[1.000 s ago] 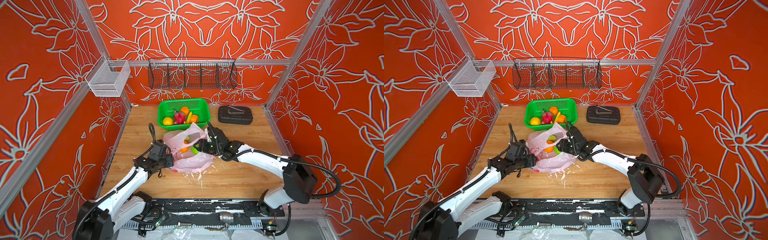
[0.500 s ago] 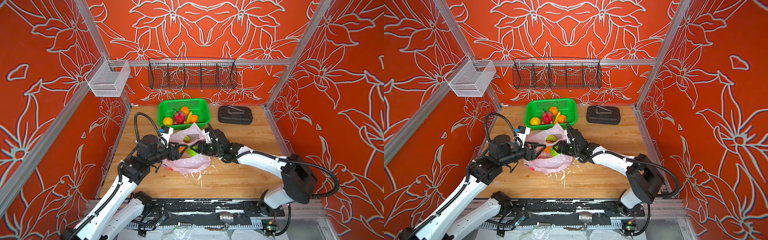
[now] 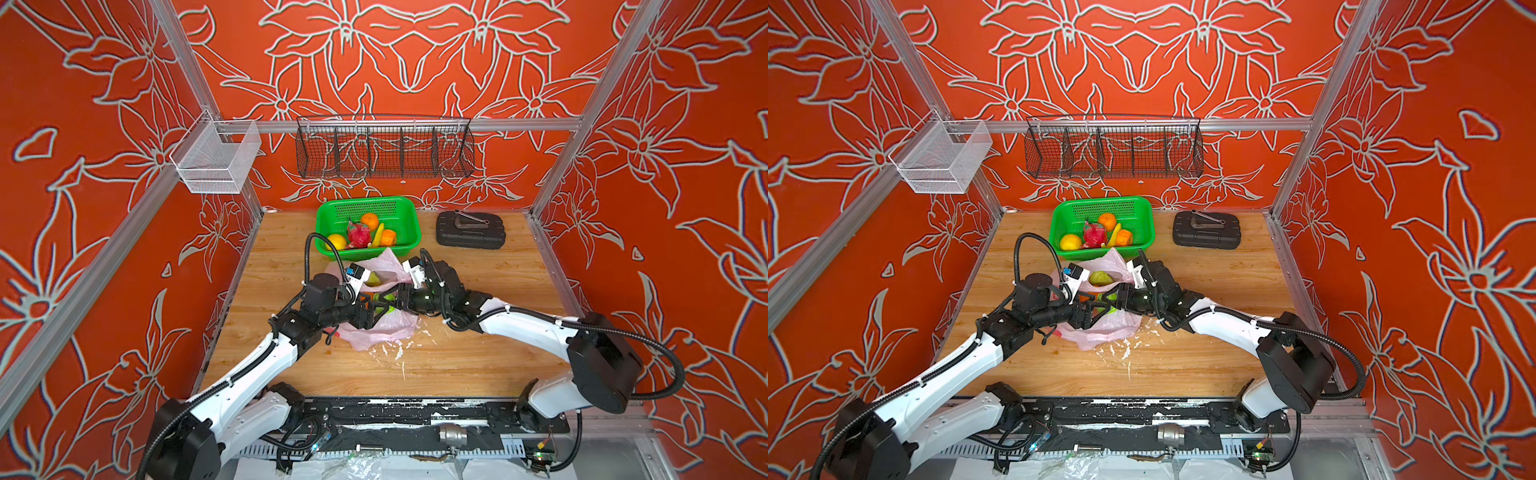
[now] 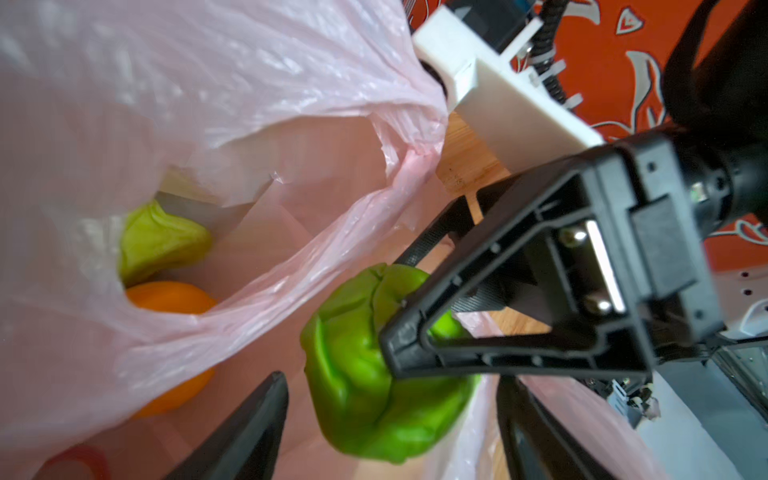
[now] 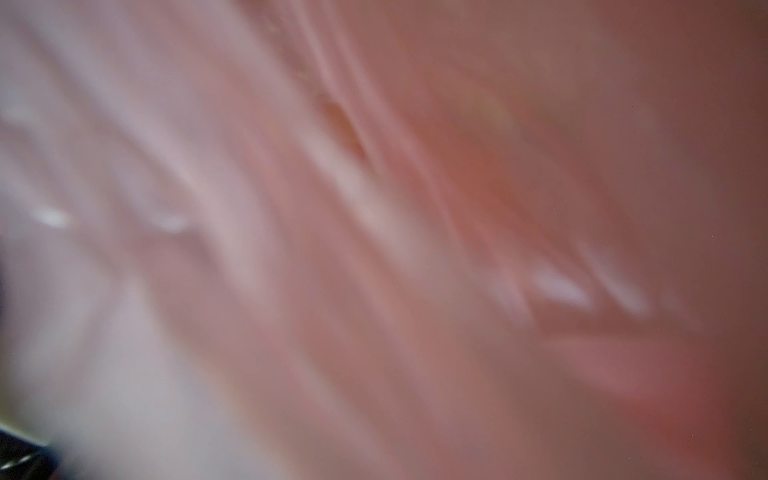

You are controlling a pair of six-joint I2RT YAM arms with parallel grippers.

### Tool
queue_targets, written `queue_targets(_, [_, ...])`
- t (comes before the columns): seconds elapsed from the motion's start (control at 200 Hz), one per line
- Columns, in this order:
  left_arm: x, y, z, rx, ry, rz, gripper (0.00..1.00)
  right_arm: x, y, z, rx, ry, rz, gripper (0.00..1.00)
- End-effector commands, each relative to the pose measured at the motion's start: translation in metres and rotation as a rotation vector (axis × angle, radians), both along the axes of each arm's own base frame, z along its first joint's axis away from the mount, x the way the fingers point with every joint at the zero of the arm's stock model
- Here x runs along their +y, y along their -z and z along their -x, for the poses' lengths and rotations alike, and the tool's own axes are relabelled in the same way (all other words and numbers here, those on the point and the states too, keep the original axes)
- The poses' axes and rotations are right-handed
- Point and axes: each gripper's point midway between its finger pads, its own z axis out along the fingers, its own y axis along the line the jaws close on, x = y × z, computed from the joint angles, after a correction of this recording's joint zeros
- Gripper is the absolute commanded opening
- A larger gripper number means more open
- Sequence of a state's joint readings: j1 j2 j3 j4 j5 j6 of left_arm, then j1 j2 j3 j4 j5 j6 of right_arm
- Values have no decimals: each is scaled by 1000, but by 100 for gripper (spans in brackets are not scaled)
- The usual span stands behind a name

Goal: Untie the knot of the plastic bag and take out the fruit
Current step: 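Lift the green fruit out of the bag and pass it to the left gripper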

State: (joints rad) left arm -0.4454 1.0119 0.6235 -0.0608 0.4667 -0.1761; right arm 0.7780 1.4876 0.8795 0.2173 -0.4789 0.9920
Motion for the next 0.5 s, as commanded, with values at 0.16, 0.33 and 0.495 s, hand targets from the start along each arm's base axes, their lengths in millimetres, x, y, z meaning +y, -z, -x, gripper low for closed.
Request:
queue_targets(0.16, [-19,0,-7,-43,88,39,82,6,-28,4,-6,-30,-104,53])
queue_targets(0.33, [-20,-1,-12,-23,68,57,57,4,-22,6,2,-32,-90,55])
queue_targets(0.495, [-11,1,-17,1,4,16,52,-9,-7,5,20,14,-8,79])
